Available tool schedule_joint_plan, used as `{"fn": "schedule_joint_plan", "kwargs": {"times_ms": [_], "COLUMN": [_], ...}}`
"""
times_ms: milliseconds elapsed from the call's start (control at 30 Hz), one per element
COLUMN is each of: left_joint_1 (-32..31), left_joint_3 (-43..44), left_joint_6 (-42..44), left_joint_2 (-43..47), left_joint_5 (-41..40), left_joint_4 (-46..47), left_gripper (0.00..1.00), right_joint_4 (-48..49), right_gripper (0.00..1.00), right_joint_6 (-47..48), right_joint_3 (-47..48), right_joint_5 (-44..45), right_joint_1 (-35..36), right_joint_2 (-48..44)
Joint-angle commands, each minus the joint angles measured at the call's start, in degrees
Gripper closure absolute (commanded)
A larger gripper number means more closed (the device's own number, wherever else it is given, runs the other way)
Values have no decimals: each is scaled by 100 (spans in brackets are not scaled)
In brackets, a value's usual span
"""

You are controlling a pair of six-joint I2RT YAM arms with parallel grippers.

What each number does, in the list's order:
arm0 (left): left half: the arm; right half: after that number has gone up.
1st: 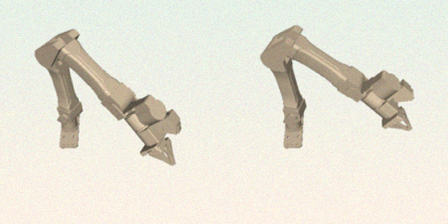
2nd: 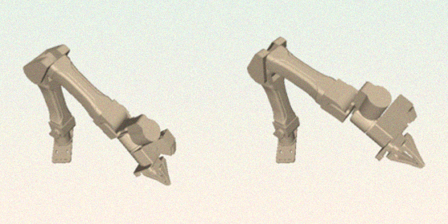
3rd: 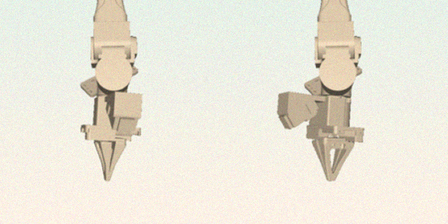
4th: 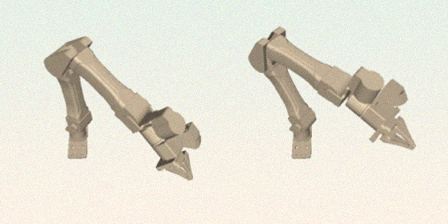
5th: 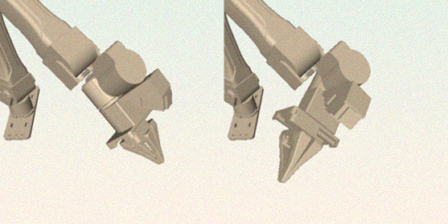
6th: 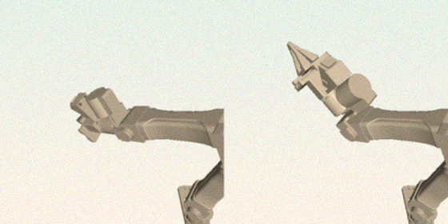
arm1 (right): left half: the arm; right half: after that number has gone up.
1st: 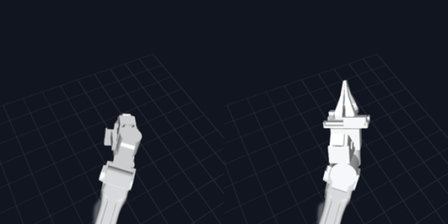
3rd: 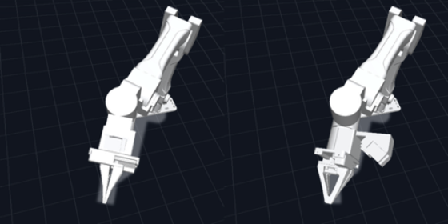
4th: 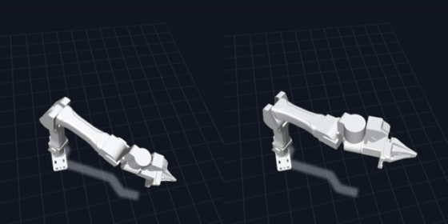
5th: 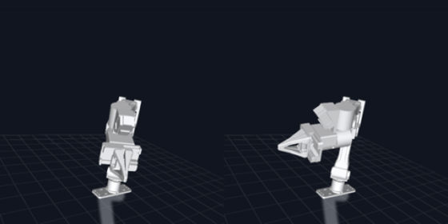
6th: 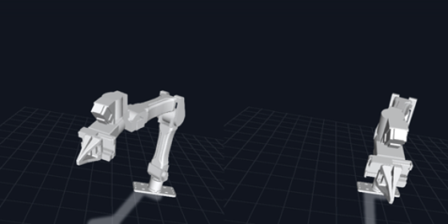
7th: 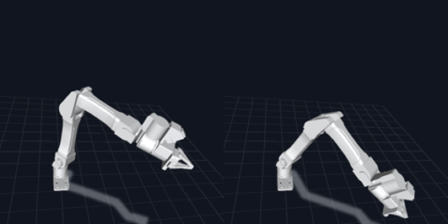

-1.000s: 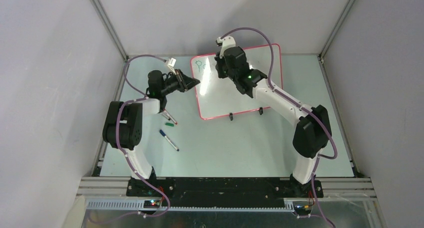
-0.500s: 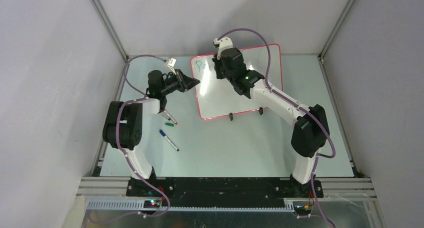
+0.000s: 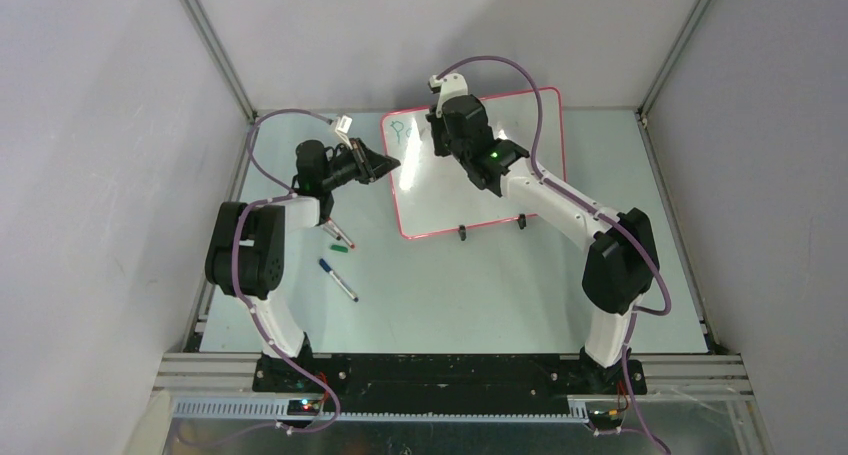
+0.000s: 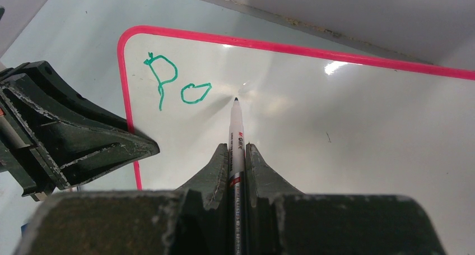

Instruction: Write a sentence on the whiteboard

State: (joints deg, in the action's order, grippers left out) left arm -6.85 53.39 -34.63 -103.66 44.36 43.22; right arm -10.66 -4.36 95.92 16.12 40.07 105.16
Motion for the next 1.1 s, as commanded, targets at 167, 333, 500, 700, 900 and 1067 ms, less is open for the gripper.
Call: {"fn": "schedule_joint_plan", "kwargs": {"times_ms": [167,333,500,700,900,1067], "left_joint_1": [-35,-38,-37,-42,-38,-42], "left_joint_3": [172,167,172,166,167,164], "left_joint_6": [159,165,167,167,176,185], "left_joint_2": [4,5,12,12,21,21], "left_joint_5": [-39,-29,-40,-32,-32,-32], "left_joint_4": [125,125,123,123,125,125], "left_gripper": [100,100,100,100,100,100], "right_joint_4": [366,378,369,223,144,87], "right_gripper": [100,100,100,100,100,100], "right_joint_6": [24,27,45,25,15,6], "right_joint_3": [285,307,362,532,615,634], "right_joint_5": [133,154,232,278,256,266], "right_joint_1": [42,48,39,15,17,12], "right_joint_2": [27,49,89,238,306,314]}}
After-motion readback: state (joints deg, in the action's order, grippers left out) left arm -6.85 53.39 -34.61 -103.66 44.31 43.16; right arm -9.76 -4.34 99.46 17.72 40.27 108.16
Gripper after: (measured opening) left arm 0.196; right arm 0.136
